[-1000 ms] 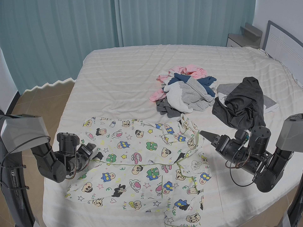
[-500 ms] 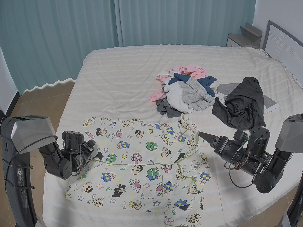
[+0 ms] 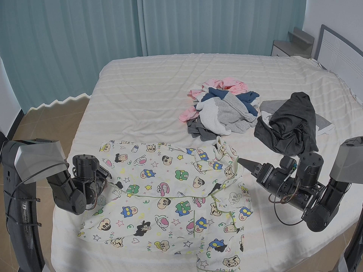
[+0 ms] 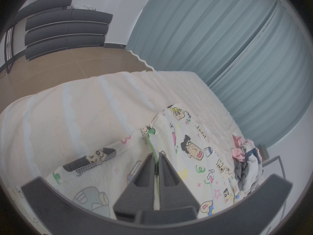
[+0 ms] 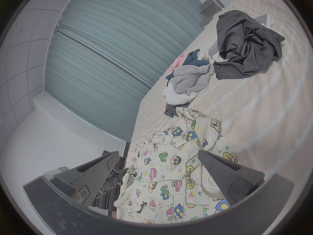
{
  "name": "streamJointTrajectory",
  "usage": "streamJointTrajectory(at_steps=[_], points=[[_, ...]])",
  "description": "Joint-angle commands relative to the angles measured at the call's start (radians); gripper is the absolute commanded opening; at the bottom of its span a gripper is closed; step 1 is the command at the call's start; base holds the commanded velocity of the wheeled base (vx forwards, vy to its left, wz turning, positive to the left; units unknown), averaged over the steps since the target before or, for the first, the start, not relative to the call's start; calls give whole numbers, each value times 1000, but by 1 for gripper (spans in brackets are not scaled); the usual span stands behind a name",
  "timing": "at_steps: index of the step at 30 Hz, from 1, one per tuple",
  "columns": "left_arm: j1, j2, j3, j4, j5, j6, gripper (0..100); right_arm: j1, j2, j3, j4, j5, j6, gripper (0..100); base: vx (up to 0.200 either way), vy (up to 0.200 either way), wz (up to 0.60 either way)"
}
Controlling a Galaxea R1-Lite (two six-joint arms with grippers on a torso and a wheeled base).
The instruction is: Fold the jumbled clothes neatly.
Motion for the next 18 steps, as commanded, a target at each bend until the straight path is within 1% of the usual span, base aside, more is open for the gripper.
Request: streamJointTrajectory(at_steps=[1, 4, 9, 18], points=[[20, -3, 8, -48, 15, 2, 0, 6, -1, 0, 0, -5, 0, 100, 0, 0, 0], [33, -5, 8, -94, 37, 4, 0, 6, -1, 0, 0, -5, 0, 100, 0, 0, 0], [62, 0, 10, -169, 43, 15, 0, 6, -1, 0, 0, -5, 0, 100, 0, 0, 0], [63, 24, 10, -183, 40, 47, 0, 6, -1, 0, 0, -5, 0, 100, 0, 0, 0]])
